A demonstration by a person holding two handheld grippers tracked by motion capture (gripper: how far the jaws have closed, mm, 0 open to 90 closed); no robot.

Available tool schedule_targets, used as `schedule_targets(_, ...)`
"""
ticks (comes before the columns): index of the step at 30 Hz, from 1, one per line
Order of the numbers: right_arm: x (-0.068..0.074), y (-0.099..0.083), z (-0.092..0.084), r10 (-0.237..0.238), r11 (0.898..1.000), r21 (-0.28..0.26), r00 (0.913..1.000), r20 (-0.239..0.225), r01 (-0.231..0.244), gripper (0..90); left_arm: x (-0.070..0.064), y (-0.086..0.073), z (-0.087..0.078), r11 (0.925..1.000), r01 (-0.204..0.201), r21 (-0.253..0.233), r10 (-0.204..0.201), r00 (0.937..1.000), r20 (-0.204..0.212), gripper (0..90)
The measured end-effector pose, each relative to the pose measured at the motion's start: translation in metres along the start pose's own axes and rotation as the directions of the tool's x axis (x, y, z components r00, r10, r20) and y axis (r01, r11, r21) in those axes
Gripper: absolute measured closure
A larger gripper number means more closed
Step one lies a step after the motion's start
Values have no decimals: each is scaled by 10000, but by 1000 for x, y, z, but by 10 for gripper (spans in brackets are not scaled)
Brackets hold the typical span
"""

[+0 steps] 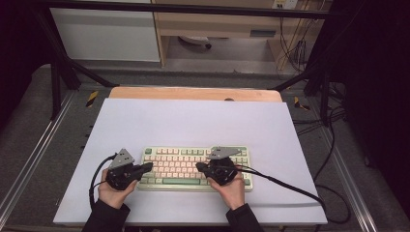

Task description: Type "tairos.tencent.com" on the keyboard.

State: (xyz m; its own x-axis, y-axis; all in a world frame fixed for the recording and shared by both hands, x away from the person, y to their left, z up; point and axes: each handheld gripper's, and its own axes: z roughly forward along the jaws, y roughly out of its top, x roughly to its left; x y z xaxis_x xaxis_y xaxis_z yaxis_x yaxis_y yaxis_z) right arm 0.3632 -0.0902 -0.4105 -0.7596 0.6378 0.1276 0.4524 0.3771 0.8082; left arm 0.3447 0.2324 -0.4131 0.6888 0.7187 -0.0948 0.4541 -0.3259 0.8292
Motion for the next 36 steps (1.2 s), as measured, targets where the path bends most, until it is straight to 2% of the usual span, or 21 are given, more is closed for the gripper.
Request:
schedule_targets(2,-7,0,-10,234,9994,-257,9997,22,-233,849,0,1,0,10000,21,8,-21,10000,8,869)
schedule_targets(5,-19,-1,-24,392,9986,-371,9987,325,-380,780,1,2,1,10000,5,92,-5,10000,-50,790)
schedule_targets(7,-27,-3,-33,409,9984,-413,9984,401,-392,695,2,3,1,9999,-44,150,45,10000,-62,693)
schedule_targets(13,-47,-14,-49,454,9990,-63,9969,642,-451,465,8,3,1,9996,-155,226,160,9996,-217,444)
schedule_targets(16,-56,-22,-56,612,9981,31,9963,602,-615,358,10,1,-1,9990,-286,338,293,9993,-223,351)
schedule_targets(19,-64,-32,-64,814,9963,-321,9948,613,-795,243,12,-2,-3,9982,-374,461,388,9987,-315,272)
schedule_targets(22,-70,-40,-69,869,9962,-84,9933,768,-865,141,16,-4,-8,9989,-326,352,338,9988,-356,229)
schedule_targets(25,-76,-49,-75,801,9968,-39,9920,977,-801,90,18,-7,-13,9983,-391,431,409,9984,-401,174)
schedule_targets(30,-83,-65,-87,1010,9948,-255,9889,1088,-988,36,22,-15,-16,9962,-473,734,505,9979,-414,98)
schedule_targets(36,-91,-81,-98,1246,9922,-262,9843,1251,-1222,7,27,-28,-19,9953,-402,884,437,9983,-378,69)
